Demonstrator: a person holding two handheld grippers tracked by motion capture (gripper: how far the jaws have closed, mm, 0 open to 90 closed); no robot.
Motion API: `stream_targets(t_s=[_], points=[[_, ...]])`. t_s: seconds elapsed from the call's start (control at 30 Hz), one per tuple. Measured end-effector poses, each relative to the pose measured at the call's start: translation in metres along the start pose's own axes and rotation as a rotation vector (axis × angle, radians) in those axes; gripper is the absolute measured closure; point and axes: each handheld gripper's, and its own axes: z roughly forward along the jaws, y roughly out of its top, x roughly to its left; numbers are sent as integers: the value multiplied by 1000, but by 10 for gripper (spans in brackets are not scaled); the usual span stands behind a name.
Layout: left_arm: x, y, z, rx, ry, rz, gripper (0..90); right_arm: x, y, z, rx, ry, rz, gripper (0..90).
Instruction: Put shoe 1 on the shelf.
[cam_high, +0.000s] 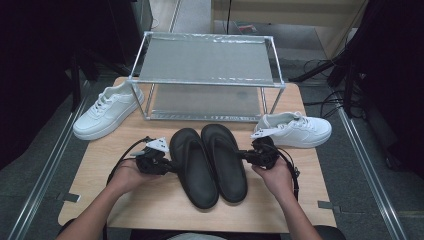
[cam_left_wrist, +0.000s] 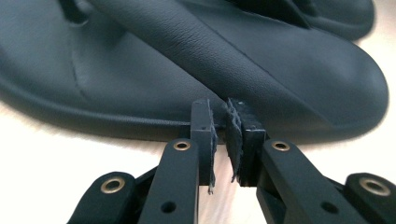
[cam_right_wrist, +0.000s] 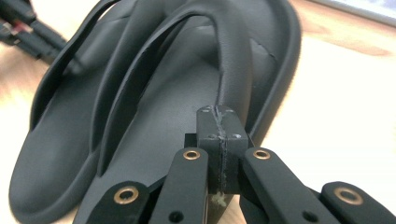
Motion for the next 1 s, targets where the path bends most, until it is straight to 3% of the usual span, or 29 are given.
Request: stream_targets(t_s=[0.17, 0.23, 0.33, 0.47, 0.63, 0.77, 1.0], points=[[-9, 6, 8, 12, -39, 28, 861, -7, -1, -3, -19, -43, 12, 900], [-9, 7, 8, -4, -79, 17, 859, -8, -1, -4, -26, -55, 18, 897], [-8, 10, 1, -44, -93, -11, 850, -8, -1, -5, -37, -76, 20, 869], [-3, 10, -13, -78, -64, -44, 845, -5, 1, -9, -92, -71, 32, 840], [2, 8, -29, -112, -55, -101, 711, 9, 3, -10, -147, -26, 0, 747], [5, 5, -37, -140, -45, -135, 608, 22, 2, -4, -134, 1, -35, 679], [8, 3, -43, -172, 0, -133, 480, 36, -2, 7, -119, 18, -54, 608]])
